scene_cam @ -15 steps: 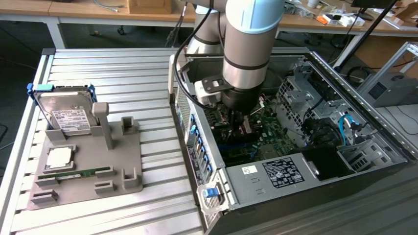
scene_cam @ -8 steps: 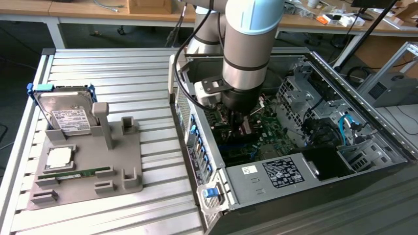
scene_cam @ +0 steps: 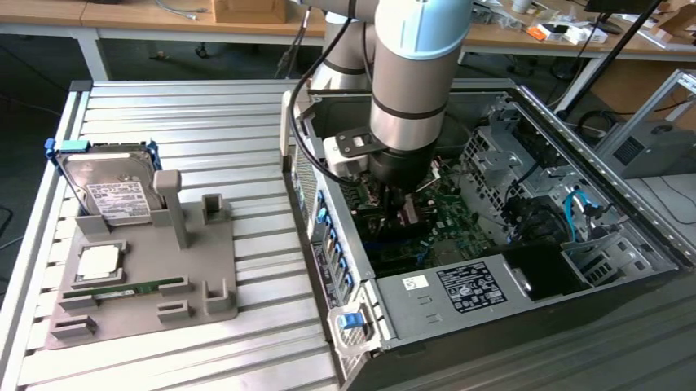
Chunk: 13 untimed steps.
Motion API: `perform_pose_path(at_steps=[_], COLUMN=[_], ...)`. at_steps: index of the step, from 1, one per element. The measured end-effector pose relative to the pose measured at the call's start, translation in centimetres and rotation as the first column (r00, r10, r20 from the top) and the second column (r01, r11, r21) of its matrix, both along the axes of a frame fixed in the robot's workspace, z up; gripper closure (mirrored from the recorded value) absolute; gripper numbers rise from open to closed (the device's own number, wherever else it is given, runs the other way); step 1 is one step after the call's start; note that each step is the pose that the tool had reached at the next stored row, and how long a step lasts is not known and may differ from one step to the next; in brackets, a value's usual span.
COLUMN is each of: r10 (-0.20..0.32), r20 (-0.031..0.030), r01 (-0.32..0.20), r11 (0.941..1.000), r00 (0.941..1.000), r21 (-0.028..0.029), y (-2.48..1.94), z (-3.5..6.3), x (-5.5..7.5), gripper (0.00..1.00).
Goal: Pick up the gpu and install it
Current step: 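Insert the gpu into the slot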
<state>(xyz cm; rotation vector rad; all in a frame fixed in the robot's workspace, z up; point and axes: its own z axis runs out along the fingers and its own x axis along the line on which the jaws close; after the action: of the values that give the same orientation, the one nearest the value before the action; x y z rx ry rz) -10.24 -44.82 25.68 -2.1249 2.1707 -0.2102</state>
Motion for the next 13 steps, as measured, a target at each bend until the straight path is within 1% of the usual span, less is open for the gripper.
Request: perform_pose_path(at_steps=[13], r10=[0.0], r20=[-0.0008], r01=[0.0], r11=[1.0], r00=[1.0], r21=[0.0], y=[0.0], z=[-0.36], x=[0.0], gripper=[0.73])
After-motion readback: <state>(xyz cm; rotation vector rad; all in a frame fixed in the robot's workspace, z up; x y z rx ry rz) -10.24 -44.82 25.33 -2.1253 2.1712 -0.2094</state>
